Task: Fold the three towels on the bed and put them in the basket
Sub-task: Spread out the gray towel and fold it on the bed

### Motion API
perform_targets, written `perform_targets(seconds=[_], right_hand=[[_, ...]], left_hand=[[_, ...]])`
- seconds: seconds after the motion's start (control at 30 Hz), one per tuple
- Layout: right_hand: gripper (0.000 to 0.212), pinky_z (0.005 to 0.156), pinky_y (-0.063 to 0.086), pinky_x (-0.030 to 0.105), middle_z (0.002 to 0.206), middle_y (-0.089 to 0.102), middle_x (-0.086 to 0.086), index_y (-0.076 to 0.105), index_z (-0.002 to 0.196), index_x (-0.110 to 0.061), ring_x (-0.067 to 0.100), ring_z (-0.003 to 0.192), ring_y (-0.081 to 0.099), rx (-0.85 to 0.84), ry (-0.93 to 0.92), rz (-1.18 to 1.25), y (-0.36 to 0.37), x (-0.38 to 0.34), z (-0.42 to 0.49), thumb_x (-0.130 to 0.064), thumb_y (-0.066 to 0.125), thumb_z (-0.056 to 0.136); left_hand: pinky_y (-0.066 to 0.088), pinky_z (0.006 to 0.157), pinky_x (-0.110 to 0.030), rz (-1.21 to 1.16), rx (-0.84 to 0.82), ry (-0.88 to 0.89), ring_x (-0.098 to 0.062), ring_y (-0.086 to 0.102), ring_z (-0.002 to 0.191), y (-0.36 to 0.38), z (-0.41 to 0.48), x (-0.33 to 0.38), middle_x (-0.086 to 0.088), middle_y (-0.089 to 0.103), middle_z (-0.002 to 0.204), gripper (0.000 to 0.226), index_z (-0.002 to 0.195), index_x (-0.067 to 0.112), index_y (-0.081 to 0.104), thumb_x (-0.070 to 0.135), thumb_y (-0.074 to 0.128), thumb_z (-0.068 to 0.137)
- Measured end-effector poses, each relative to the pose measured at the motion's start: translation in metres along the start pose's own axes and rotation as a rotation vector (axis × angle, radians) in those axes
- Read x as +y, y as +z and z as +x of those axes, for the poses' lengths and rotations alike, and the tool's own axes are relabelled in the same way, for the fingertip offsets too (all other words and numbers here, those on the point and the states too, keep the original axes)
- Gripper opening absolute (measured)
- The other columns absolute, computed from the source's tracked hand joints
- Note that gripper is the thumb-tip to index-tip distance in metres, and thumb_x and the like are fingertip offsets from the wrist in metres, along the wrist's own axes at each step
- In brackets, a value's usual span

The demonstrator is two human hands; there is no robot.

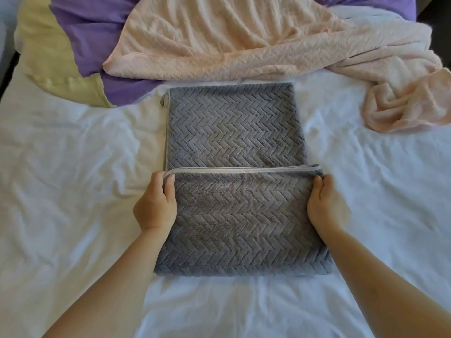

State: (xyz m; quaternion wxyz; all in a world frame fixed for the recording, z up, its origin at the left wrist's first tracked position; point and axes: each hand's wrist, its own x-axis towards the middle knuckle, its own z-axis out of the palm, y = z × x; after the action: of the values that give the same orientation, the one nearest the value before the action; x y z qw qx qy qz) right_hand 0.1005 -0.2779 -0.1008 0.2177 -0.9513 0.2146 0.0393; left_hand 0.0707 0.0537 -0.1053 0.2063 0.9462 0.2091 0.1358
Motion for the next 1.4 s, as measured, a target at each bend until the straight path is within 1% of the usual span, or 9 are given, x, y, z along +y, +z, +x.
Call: perform_targets(seconds=[0.27, 0.37, 0.5, 0.63, 0.93, 1.03, 1.13, 1.27, 1.4], right_hand=[[0.023, 0.072, 0.041, 0.04, 0.103, 0.062, 0.011, 0.034, 0.104, -0.024, 0.033, 0.088, 0.058, -0.036, 0.093, 0.036, 0.006, -0.002, 0.004, -0.045, 0.03, 0.097], [0.032, 0.096, 0.039, 0.042, 0.121, 0.053, 0.005, 0.04, 0.123, -0.022, 0.028, 0.112, 0.051, 0.161, -0.208, 0.143, -0.006, -0.016, -0.01, -0.035, 0.042, 0.093], [0.051, 0.113, 0.017, 0.03, 0.152, 0.034, -0.002, 0.036, 0.143, -0.021, 0.018, 0.142, 0.027, -0.109, -0.785, -0.009, 0.009, -0.036, -0.054, -0.037, 0.039, 0.095], [0.063, 0.118, -0.005, 0.033, 0.157, -0.005, -0.012, 0.003, 0.151, -0.031, 0.01, 0.146, -0.007, -0.229, -0.762, -0.341, 0.032, -0.023, -0.046, -0.059, 0.009, 0.095], [0.067, 0.119, -0.002, 0.036, 0.153, -0.013, -0.02, -0.005, 0.15, -0.036, 0.007, 0.145, -0.012, -0.215, -0.465, -0.363, 0.014, 0.02, -0.022, -0.066, 0.006, 0.091], [0.062, 0.117, 0.016, 0.04, 0.159, 0.001, -0.015, 0.008, 0.15, -0.036, 0.019, 0.145, 0.013, -0.227, -0.347, -0.085, 0.002, 0.031, -0.031, -0.056, 0.03, 0.095], [0.06, 0.098, 0.043, 0.045, 0.145, 0.034, 0.002, 0.025, 0.142, -0.034, 0.027, 0.119, 0.05, -0.229, -0.161, 0.288, -0.013, 0.045, -0.047, -0.045, 0.053, 0.09], [0.061, 0.09, 0.051, 0.05, 0.132, 0.048, 0.007, 0.025, 0.134, -0.04, 0.03, 0.108, 0.057, -0.44, 0.028, 0.459, -0.022, 0.055, -0.08, -0.043, 0.062, 0.086], [0.058, 0.086, 0.05, 0.039, 0.135, 0.046, 0.013, 0.022, 0.137, -0.036, 0.027, 0.107, 0.056, -0.457, 0.051, 0.513, -0.024, 0.055, -0.103, -0.026, 0.057, 0.092]], left_hand=[[0.047, 0.068, -0.044, 0.098, -0.091, -0.004, -0.037, 0.06, 0.09, -0.004, 0.008, 0.008, -0.012, 0.061, 0.105, 0.027, 0.11, 0.014, 0.054, 0.036, 0.049, 0.096], [0.04, 0.088, -0.041, 0.016, 0.036, 0.468, -0.029, 0.054, 0.107, -0.012, -0.004, 0.027, -0.01, 0.058, 0.117, 0.025, 0.115, 0.013, 0.057, 0.023, 0.054, 0.092], [0.021, 0.114, -0.046, 0.105, -0.384, 0.875, -0.02, 0.031, 0.141, 0.0, -0.049, 0.049, 0.004, 0.035, 0.153, 0.044, 0.14, 0.03, 0.043, 0.043, 0.036, 0.098], [-0.002, 0.117, -0.05, 0.342, -0.554, 0.67, -0.018, 0.004, 0.148, 0.022, -0.048, 0.034, 0.011, 0.004, 0.16, 0.059, 0.149, 0.042, 0.007, 0.062, 0.012, 0.094], [-0.004, 0.118, -0.044, 0.468, -0.475, 0.342, -0.013, -0.012, 0.146, 0.002, -0.041, -0.003, 0.011, -0.01, 0.158, 0.068, 0.148, 0.037, -0.007, 0.068, -0.001, 0.087], [0.002, 0.117, -0.047, 0.351, -0.443, 0.229, -0.025, -0.001, 0.148, -0.021, -0.052, -0.007, 0.001, 0.001, 0.161, 0.065, 0.151, 0.033, 0.013, 0.062, 0.025, 0.093], [0.024, 0.111, -0.051, 0.089, -0.347, 0.019, -0.04, 0.027, 0.137, -0.04, -0.071, -0.016, -0.017, 0.029, 0.151, 0.065, 0.146, 0.02, 0.035, 0.041, 0.058, 0.089], [0.031, 0.111, -0.041, -0.296, -0.505, -0.376, -0.031, 0.034, 0.137, -0.053, -0.096, -0.031, -0.012, 0.032, 0.151, 0.074, 0.149, 0.012, 0.02, 0.039, 0.057, 0.091], [0.039, 0.091, -0.032, -0.346, -0.561, -0.486, -0.03, 0.05, 0.119, -0.058, -0.111, -0.036, -0.011, 0.045, 0.14, 0.065, 0.146, 0.012, 0.023, 0.038, 0.052, 0.094]])
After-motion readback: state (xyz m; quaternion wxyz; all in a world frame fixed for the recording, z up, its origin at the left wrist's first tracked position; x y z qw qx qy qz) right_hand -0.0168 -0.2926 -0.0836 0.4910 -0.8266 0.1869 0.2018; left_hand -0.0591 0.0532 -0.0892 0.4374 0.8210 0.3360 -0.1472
